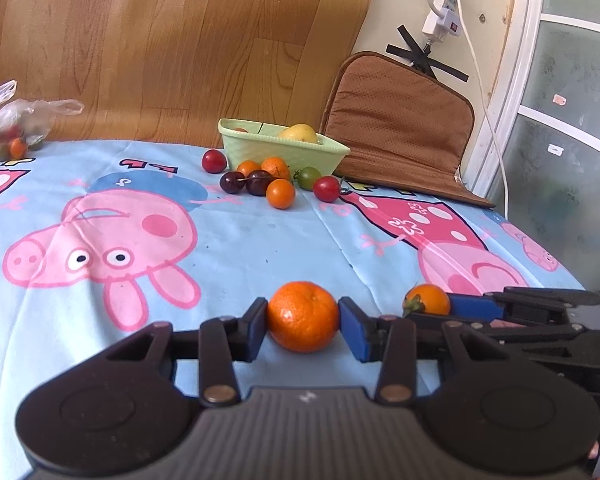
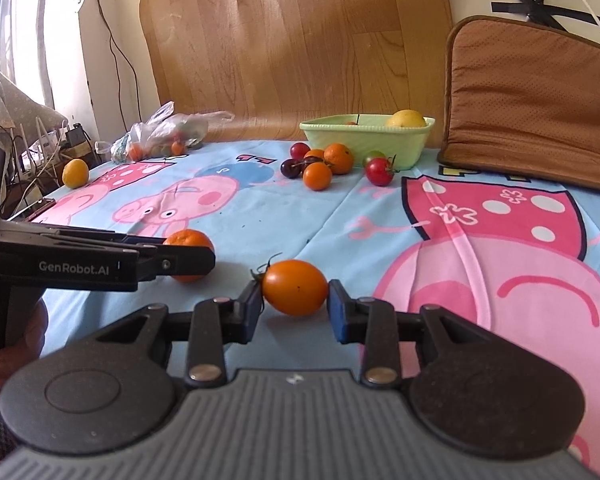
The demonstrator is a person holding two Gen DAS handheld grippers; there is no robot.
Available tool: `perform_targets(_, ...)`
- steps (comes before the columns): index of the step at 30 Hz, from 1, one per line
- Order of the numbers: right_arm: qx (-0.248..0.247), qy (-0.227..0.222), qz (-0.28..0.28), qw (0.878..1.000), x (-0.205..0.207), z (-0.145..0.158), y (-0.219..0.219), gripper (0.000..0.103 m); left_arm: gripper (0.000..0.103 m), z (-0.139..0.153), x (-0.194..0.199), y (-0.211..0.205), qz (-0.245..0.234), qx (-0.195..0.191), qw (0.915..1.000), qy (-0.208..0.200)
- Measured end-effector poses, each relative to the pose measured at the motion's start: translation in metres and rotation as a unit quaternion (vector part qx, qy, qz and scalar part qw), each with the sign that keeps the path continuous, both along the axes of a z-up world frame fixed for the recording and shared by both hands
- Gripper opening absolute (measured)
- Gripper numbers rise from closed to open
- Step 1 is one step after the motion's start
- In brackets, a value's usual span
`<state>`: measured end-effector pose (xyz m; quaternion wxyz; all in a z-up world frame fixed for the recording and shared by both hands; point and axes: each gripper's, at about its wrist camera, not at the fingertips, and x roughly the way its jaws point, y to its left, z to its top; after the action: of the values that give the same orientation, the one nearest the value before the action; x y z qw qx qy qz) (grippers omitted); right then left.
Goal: Organize fruits
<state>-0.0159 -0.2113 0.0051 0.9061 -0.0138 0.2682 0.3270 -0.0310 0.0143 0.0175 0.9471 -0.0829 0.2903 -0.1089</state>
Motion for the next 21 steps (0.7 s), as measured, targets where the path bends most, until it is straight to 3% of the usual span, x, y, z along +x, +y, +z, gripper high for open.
perform_targets(21, -0.005, -0.005, 0.003, 1.000, -0.0019, 0.0001, 0.0012, 0.038, 0.038, -0.0008, 0.0016, -0.0021, -0.005, 0.007, 1.0000, 0.000)
